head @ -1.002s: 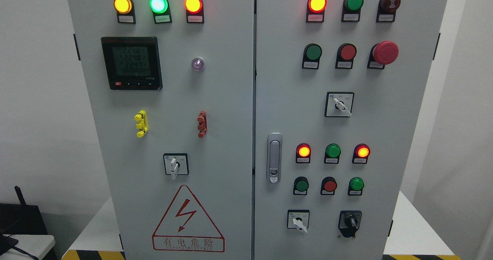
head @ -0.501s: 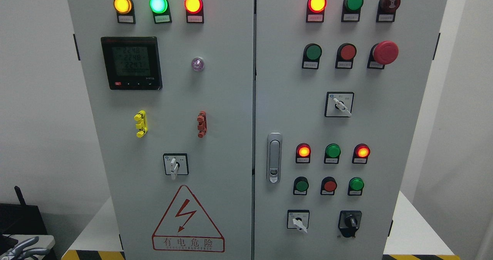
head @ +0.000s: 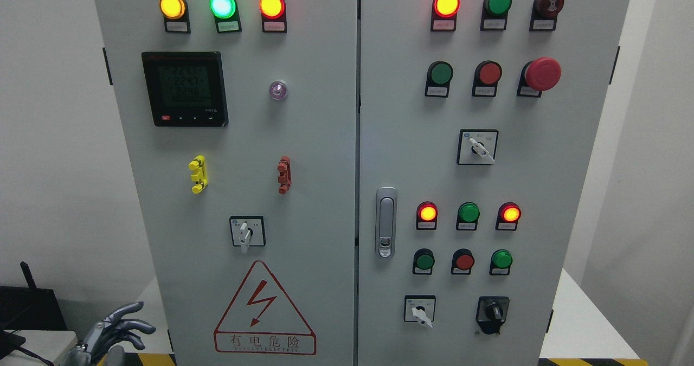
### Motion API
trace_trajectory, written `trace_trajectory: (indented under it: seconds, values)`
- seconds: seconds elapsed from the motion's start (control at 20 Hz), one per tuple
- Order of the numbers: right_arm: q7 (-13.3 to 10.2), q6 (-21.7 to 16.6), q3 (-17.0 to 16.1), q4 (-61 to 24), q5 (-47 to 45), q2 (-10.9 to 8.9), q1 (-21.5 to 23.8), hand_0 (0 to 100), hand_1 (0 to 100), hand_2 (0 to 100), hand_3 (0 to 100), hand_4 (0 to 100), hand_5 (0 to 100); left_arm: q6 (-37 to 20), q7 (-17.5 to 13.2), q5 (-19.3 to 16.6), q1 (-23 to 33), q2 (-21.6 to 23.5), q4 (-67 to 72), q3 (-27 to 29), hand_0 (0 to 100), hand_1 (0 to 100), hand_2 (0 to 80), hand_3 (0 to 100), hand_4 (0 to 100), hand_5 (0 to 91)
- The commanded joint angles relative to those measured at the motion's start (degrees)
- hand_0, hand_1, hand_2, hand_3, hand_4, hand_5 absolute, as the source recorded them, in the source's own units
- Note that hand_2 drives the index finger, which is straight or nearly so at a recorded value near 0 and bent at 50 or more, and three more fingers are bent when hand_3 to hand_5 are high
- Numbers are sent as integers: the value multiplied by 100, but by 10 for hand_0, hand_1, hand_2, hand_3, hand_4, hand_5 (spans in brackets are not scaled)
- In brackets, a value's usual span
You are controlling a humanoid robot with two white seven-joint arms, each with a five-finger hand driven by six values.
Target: Turn on light switch 1
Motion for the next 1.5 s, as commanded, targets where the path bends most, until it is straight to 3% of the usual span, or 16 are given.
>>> trace_trajectory:
  seconds: [0.0, 0.15, 0.5, 0.65, 0.75, 1.05, 1.3, 1.45]
  values:
    - [-2, 4, 97, 0, -141, 0, 4, 120, 389, 0, 0, 0, 0, 83, 233, -92, -178, -405, -163, -1345, 235, 0, 281, 595, 705, 516]
    - [-2, -5, 97, 0, -141, 0, 4, 120, 389, 0, 0, 0, 0, 364, 646, -521, -231, -467, -164, -1521, 225, 0, 297, 597, 707, 525]
    - [-2, -5, 97, 0, -141, 0, 4, 120, 389, 0, 0, 0, 0, 935, 1191, -654, -240, -502, -190, -1794, 196, 0, 355, 640, 734, 592]
    - [-2, -5, 97, 0, -141, 0, 4, 120, 389, 0, 0, 0, 0, 1243, 1349, -882, -240, -502, -190, -1873, 187, 0, 365, 652, 742, 613]
    - [-2, -5, 97, 0, -141, 0, 4, 120, 389, 0, 0, 0, 0, 1550, 1647, -1093, -266, -511, -199, -1987, 184, 0, 367, 659, 746, 625]
    - [-2, -5, 97, 0, -141, -8, 4, 120, 389, 0, 0, 0, 0, 2702, 2263, -1147, -705, -599, -278, -2339, 177, 0, 411, 694, 774, 691]
    - [-2, -5, 97, 0, -141, 0, 4, 120, 389, 0, 0, 0, 0, 3150, 2361, -1155, -820, -617, -295, -2453, 159, 0, 462, 741, 808, 756]
    - [-2, 4, 97, 0, -141, -8, -5, 120, 389, 0, 0, 0, 0, 3388, 2527, -1190, -855, -617, -304, -2471, 127, 58, 482, 765, 824, 780]
